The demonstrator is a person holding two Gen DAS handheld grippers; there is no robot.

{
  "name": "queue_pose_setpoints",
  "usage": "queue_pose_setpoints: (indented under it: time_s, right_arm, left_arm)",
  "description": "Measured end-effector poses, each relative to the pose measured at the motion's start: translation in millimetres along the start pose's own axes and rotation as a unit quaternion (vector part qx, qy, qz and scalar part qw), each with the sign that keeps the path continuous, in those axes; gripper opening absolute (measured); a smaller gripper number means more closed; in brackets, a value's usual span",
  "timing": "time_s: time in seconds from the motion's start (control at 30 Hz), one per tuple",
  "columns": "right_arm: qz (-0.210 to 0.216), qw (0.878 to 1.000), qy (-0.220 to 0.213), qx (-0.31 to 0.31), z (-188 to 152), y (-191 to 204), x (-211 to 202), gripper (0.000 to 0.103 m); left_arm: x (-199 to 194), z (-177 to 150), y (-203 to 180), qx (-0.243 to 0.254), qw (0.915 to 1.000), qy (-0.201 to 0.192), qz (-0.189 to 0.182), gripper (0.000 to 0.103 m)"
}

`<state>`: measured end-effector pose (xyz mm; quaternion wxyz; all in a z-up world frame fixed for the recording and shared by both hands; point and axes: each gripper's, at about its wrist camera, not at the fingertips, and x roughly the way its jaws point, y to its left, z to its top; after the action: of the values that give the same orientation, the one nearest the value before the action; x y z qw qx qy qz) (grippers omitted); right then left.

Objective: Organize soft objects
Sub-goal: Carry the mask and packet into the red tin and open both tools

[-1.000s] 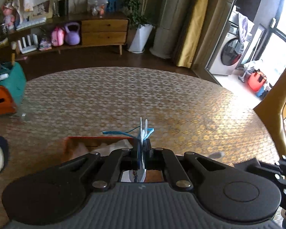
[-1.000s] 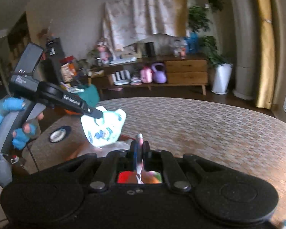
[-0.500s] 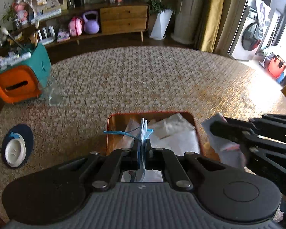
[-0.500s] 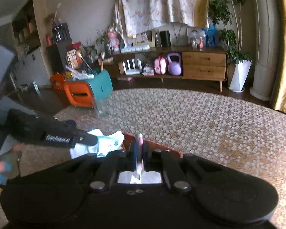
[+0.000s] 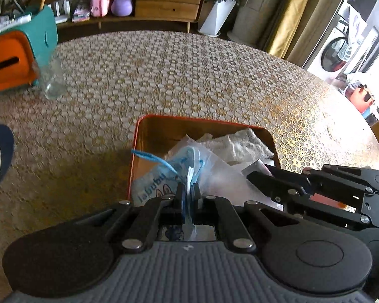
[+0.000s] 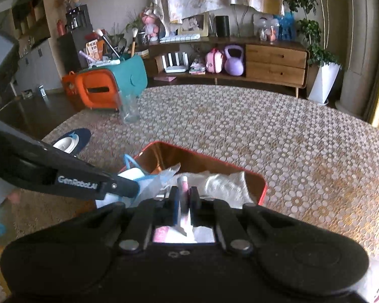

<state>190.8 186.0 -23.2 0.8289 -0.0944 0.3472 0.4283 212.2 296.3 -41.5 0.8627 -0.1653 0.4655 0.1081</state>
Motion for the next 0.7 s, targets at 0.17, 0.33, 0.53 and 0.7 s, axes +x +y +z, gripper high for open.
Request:
queue_pose_setpoints:
  time_s: [0.17,0.33,0.53,0.7]
  right_arm:
    - [0.008,1.0,0.016,0.016,-4.4,-4.4,5.5,0.013]
    - [0.016,0.999,0.022,0.027,-10.1,-7.9,2.8,0.021]
    - [0.021,0.999,0.007,0.031,-8.9,-12.6,-13.4,0.04]
    - [0.015,0.999,-0.002,0.036,-7.2,-14.9,-26.1,0.045]
  left_arm:
    - [7.5,-5.1,0.1,-0.006,0.9999,0.0,-0.016,0.004]
    - [10.6,-8.7,3.5,-0.02,0.9994,-0.007,-0.027,0.005]
    - [9.6,-12.9,5.3,-0.023,0.9992,-0.014,-0.031,0.007]
    - [1.6,-17.8,-0.8,-0.006,0.9994,-0.027,-0.02,0.033]
